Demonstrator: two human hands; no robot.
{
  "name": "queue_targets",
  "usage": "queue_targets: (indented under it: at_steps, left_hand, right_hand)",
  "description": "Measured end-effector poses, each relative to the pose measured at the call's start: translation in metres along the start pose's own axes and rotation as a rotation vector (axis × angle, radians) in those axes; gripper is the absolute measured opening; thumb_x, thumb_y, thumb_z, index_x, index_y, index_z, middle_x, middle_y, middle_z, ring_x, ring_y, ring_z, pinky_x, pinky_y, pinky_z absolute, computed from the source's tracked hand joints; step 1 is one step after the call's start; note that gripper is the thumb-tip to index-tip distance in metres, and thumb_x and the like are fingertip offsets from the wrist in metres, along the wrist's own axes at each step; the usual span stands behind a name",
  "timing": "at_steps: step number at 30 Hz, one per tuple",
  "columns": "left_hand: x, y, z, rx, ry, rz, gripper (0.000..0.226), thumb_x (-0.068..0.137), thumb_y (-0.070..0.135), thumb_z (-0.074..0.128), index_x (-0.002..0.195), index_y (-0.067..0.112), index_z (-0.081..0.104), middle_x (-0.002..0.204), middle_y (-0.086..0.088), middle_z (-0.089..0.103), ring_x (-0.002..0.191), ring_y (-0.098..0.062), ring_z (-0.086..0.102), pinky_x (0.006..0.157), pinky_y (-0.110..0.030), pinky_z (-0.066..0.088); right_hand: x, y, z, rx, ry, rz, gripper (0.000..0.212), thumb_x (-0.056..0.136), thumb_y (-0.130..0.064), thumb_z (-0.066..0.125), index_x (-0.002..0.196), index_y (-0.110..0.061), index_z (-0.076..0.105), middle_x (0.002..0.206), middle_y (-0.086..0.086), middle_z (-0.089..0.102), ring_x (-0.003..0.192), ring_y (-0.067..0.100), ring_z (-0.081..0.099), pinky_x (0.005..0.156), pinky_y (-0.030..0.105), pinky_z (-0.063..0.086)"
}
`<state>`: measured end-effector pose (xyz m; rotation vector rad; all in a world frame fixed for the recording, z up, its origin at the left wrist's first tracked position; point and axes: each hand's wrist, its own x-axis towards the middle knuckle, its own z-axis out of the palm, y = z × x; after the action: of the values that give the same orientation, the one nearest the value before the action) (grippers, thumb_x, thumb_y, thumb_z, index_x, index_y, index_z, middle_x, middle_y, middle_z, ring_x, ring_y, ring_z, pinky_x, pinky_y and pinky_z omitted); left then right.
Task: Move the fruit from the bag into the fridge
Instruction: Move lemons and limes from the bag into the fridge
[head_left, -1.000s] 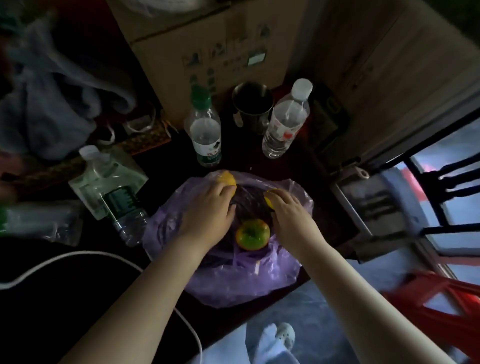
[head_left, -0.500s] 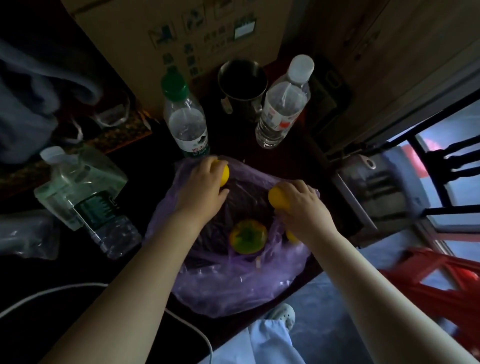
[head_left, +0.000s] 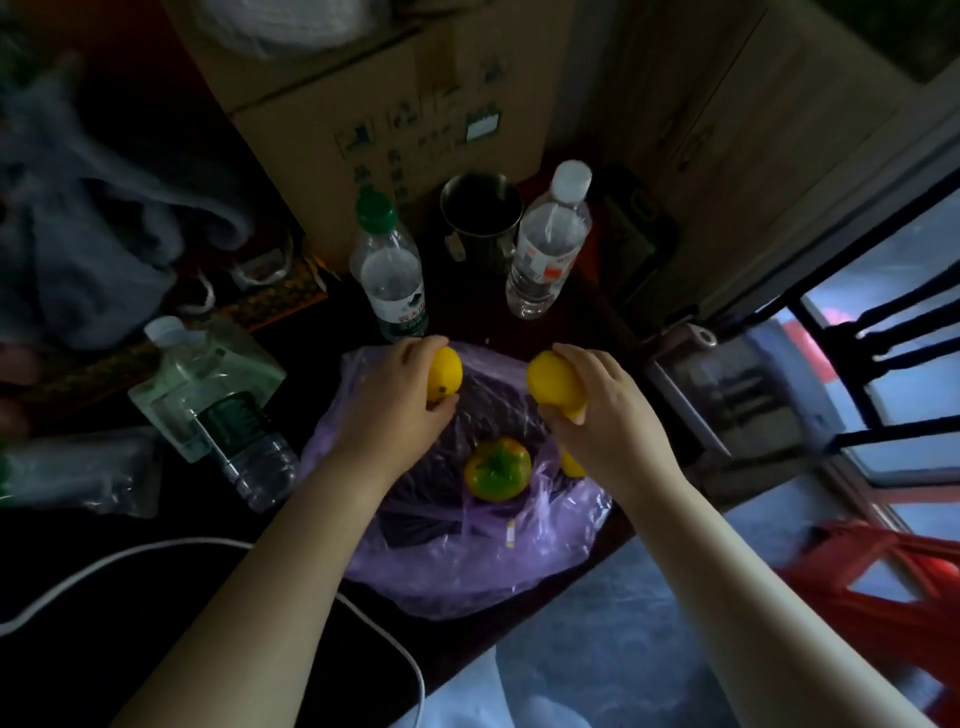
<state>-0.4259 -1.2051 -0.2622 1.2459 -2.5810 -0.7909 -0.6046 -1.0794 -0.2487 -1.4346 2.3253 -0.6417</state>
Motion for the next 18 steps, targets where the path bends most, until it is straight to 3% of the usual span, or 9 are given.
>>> queue_targets:
  at_steps: [4,8,11,14,18]
  left_hand:
    - [-0.044,0.031,-0.041,-0.043,0.139,0.030,0.057,0.086,0.029,0.066,0.136,0.018,0.041,0.138,-0.004,0.042,0.114,-0.025,0.051,0.079,-0.028,0.043]
    - [-0.095,0.068,-0.072,-0.043,0.275,0.101,0.054,0.085,0.029,0.065,0.133,0.019,0.044,0.135,-0.002,0.043,0.110,-0.024,0.054,0.076,-0.026,0.040]
    - [-0.140,0.099,-0.081,-0.046,0.347,0.182,0.055,0.084,0.026,0.066,0.134,0.018,0.044,0.135,-0.002,0.044,0.111,-0.022,0.053,0.078,-0.024,0.040]
    - [-0.186,0.130,-0.080,-0.040,0.371,0.271,0.056,0.083,0.025,0.067,0.134,0.017,0.045,0.135,-0.002,0.045,0.114,-0.020,0.052,0.082,-0.023,0.040]
    - [-0.238,0.168,-0.075,-0.040,0.340,0.406,0.058,0.082,0.023,0.068,0.134,0.015,0.046,0.135,-0.001,0.047,0.119,-0.018,0.049,0.090,-0.021,0.037]
  right_hand:
    - [-0.036,-0.022,-0.035,0.049,0.106,-0.080,0.060,0.081,-0.032,0.068,0.135,-0.027,0.044,0.133,-0.006,0.049,0.119,0.019,0.050,0.091,0.037,0.048]
    - [-0.096,-0.034,-0.074,0.080,0.247,-0.122,0.060,0.081,-0.027,0.068,0.136,-0.026,0.045,0.133,-0.007,0.049,0.119,0.018,0.049,0.094,0.029,0.044]
    - [-0.154,-0.038,-0.096,0.099,0.344,-0.139,0.061,0.080,-0.024,0.070,0.135,-0.024,0.045,0.131,-0.006,0.050,0.116,0.019,0.051,0.093,0.034,0.046]
    - [-0.216,-0.038,-0.108,0.106,0.409,-0.129,0.061,0.080,-0.023,0.070,0.135,-0.024,0.045,0.131,-0.005,0.049,0.116,0.019,0.050,0.090,0.039,0.049]
    - [-0.286,-0.043,-0.123,0.077,0.513,-0.083,0.060,0.080,-0.019,0.070,0.134,-0.021,0.047,0.130,-0.001,0.051,0.116,0.020,0.049,0.093,0.036,0.047]
